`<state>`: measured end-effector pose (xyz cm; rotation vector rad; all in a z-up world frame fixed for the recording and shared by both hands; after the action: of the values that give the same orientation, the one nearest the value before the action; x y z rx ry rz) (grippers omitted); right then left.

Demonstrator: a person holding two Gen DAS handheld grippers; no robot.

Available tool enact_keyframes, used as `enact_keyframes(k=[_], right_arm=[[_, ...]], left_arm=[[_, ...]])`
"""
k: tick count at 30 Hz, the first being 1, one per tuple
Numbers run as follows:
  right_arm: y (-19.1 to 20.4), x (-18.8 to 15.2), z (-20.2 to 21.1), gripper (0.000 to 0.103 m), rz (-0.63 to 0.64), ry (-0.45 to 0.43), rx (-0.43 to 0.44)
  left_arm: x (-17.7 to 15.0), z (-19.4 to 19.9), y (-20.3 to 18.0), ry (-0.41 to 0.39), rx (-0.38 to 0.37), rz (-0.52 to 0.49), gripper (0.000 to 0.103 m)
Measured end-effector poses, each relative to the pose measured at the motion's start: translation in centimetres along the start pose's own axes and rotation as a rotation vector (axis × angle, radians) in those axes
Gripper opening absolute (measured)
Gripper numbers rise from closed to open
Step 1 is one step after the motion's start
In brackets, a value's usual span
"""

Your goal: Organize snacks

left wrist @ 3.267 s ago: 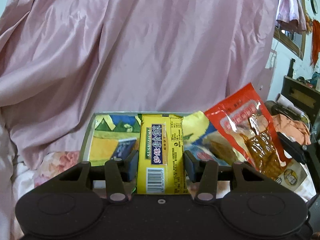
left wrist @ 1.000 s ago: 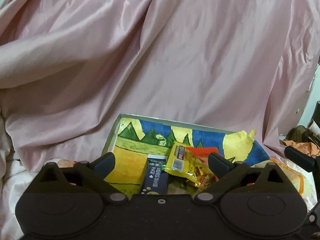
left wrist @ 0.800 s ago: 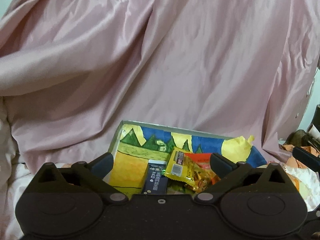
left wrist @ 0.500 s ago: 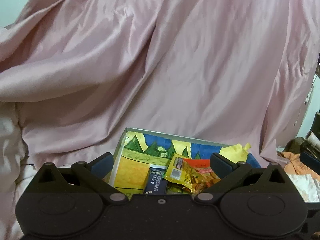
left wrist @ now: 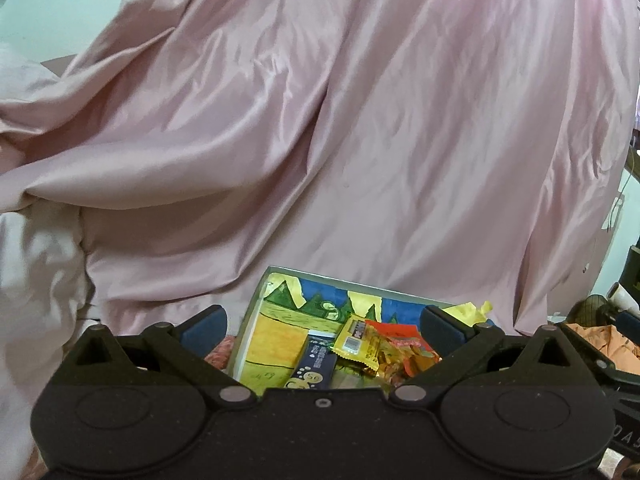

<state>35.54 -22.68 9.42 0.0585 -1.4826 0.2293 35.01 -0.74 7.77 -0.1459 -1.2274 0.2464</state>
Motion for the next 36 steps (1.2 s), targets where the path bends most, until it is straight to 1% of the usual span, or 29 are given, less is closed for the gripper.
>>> enact_keyframes(k=[6,18,24,32,36], right_arm=[[-0.2,0.5,1.4,0.103,-0.014,-0.001,0.008],[0.1,1.5,4.8,0.103,-0.038,-0.021,0.006],[0.1,1.4,6.3,0.103,-0.066,-0.021,-0.004],[0.7,1.3,8.5,0.103,-0.050,-0.024,0.000],[1.0,1.1,9.5,0.103,-0.058,-0.021,0.004]], left_arm=[[-0.2,2.0,0.3,-0.019,0.005,-0.004,0.102],[-0.9,5.4,0.9,-0.028,0.012,-0.023,0.102],[-1.4,7.1,1.0,-0.038,0.009,-0.033,0.102],[-2.2,8.7,1.3,-0.041,0.005,-0.035,0.102],[-2.9,9.8,1.4,-0.029,0.002,-0.051,0.102]])
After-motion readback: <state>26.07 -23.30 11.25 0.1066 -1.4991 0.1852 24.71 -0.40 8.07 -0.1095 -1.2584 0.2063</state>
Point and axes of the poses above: each gripper's, at about its wrist camera, not at the fingertips, and z roughly against the way its jaws point, y to its left, x to its top, the point moved 10 cm from there along -z, roughly the way its jaws point, and after that the axes turned 2 degrees about z, right-handed, at the moved point
